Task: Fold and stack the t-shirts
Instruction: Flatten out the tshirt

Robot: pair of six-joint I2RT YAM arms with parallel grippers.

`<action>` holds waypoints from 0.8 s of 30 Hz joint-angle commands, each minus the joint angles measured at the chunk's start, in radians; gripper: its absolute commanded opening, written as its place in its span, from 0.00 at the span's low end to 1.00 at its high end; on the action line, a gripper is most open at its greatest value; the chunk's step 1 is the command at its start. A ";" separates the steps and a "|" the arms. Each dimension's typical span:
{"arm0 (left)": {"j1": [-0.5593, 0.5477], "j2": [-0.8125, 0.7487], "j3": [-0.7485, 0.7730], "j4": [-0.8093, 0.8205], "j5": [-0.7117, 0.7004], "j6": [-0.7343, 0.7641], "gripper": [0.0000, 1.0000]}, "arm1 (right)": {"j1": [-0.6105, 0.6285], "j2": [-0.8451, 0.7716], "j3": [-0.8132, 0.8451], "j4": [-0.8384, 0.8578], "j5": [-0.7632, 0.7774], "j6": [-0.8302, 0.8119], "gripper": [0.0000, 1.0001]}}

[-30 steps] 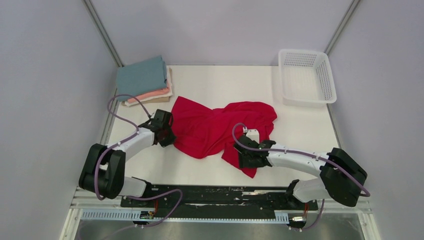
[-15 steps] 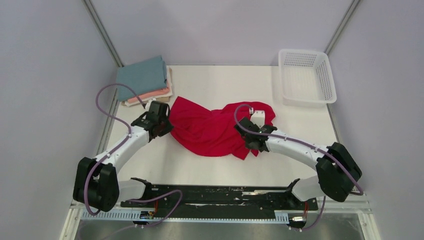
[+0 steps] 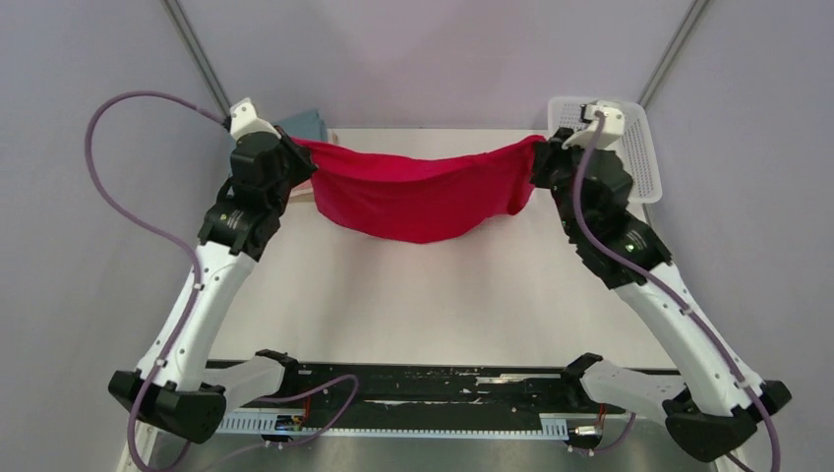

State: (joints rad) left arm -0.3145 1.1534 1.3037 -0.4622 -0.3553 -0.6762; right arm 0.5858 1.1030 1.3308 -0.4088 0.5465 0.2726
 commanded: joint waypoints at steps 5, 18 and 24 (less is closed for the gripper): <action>-0.001 -0.212 0.218 0.011 0.167 0.135 0.00 | -0.001 -0.200 0.167 0.073 -0.230 -0.162 0.00; -0.001 -0.168 0.369 -0.032 0.114 0.193 0.00 | -0.001 -0.080 0.387 0.042 -0.173 -0.280 0.00; 0.015 0.025 0.431 -0.039 0.020 0.207 0.00 | -0.064 0.097 0.417 0.084 -0.097 -0.349 0.00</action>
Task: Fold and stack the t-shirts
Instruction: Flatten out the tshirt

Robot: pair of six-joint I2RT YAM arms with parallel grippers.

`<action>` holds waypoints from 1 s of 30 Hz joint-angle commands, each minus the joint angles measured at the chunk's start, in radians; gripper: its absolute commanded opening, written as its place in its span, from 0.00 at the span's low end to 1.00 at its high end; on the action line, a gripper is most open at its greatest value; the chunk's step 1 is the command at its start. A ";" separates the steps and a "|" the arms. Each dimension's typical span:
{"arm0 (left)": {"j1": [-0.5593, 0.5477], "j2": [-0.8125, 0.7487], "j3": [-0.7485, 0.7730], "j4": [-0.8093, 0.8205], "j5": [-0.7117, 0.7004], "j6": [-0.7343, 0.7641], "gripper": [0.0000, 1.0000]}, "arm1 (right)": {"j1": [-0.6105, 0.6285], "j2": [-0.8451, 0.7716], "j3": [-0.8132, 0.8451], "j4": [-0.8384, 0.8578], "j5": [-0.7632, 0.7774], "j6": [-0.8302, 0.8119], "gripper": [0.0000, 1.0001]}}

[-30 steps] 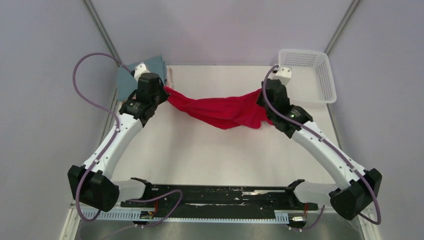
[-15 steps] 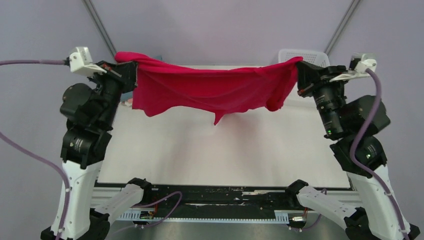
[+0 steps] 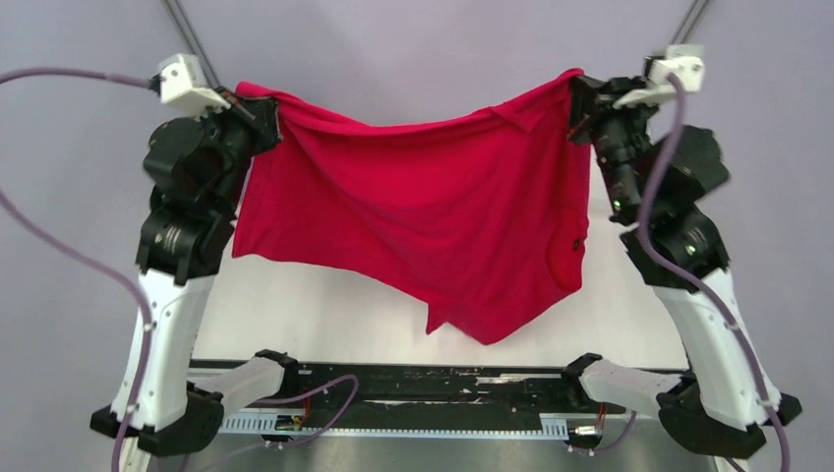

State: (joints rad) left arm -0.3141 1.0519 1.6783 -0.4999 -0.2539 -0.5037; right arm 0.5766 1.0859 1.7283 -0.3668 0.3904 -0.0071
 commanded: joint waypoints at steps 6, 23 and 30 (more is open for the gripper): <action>0.095 0.467 0.250 -0.051 0.011 0.019 0.00 | -0.251 0.312 -0.005 0.200 -0.127 -0.029 0.00; 0.176 0.662 0.474 0.081 0.306 0.063 0.00 | -0.335 0.370 0.102 0.240 -0.279 -0.077 0.00; 0.175 0.485 -0.130 0.330 0.387 0.097 0.00 | -0.333 0.172 -0.320 0.227 -0.374 -0.019 0.00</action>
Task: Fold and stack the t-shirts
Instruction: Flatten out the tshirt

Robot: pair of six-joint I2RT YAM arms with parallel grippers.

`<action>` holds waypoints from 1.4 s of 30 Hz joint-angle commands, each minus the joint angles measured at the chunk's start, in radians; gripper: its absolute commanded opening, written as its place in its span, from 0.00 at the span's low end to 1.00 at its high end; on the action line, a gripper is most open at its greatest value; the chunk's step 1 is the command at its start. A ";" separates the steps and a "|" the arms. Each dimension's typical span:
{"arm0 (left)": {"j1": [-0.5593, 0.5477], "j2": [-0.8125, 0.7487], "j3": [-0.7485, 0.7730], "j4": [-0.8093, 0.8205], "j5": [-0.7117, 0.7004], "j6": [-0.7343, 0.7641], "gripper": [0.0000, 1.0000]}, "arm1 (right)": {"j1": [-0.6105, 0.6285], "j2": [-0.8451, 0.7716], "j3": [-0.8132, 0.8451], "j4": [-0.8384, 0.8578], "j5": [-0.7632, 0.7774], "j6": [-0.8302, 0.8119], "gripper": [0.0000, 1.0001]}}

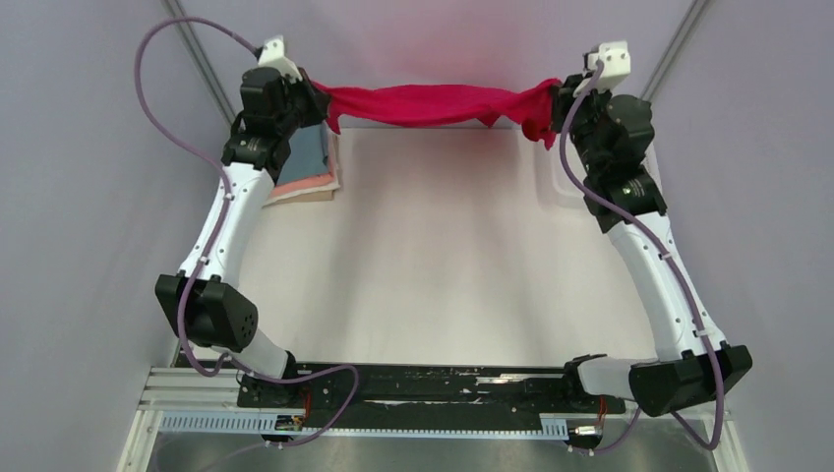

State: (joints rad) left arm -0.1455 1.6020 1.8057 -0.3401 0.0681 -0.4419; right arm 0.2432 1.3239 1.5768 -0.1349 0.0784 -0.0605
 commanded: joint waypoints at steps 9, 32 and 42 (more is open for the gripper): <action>-0.042 -0.199 -0.772 0.369 0.118 -0.043 0.00 | 0.003 -0.276 -0.540 -0.161 -0.130 0.193 0.00; -0.234 -0.509 -1.311 -0.008 -0.122 -0.447 0.15 | 0.047 -0.441 -0.871 -0.829 -0.081 0.638 0.06; -0.308 -0.715 -1.176 -0.484 -0.179 -0.534 1.00 | 0.050 -0.438 -0.738 -1.013 0.122 0.701 0.75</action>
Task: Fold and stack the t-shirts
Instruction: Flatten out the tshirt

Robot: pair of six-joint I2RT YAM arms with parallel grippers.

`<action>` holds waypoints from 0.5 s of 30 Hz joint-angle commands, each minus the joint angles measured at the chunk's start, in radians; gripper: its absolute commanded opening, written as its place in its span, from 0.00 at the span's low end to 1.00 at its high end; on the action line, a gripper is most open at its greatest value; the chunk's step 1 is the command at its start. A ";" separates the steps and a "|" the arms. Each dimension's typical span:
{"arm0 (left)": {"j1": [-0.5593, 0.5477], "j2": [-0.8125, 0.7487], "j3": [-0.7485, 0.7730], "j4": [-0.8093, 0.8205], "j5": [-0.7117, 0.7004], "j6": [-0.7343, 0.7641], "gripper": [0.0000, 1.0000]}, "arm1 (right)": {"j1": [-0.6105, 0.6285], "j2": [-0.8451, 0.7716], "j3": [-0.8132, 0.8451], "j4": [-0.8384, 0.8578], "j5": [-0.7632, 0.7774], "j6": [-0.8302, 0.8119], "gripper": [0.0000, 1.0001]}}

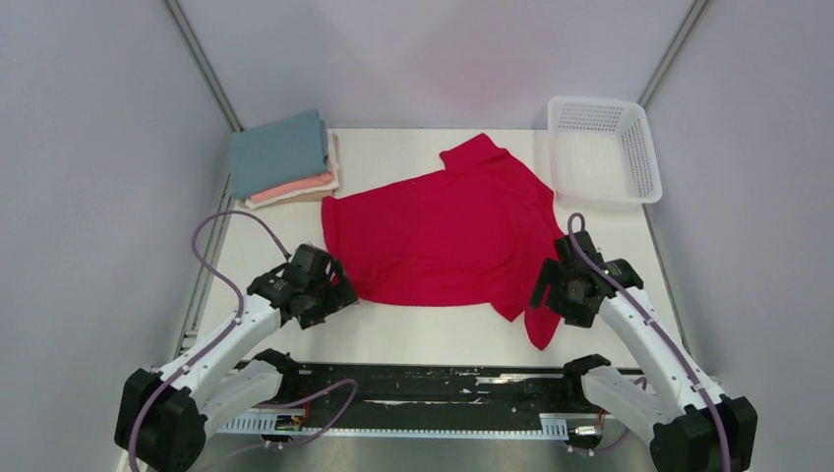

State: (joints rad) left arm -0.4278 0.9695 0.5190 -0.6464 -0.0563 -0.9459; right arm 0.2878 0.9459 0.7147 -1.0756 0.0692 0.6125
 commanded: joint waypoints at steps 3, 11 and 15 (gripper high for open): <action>-0.028 -0.142 0.175 -0.171 -0.084 0.025 1.00 | 0.008 -0.100 0.186 -0.012 0.117 -0.050 1.00; 0.066 0.015 0.256 0.198 -0.081 0.164 1.00 | 0.454 0.049 0.029 0.846 -0.337 -0.204 1.00; 0.175 0.248 0.305 0.375 0.069 0.207 1.00 | 0.620 0.330 0.099 1.091 -0.377 -0.294 1.00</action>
State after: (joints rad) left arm -0.3355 1.0515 0.7723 -0.4908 -0.1051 -0.8196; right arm 0.7898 1.0760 0.7677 -0.3889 -0.1944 0.4381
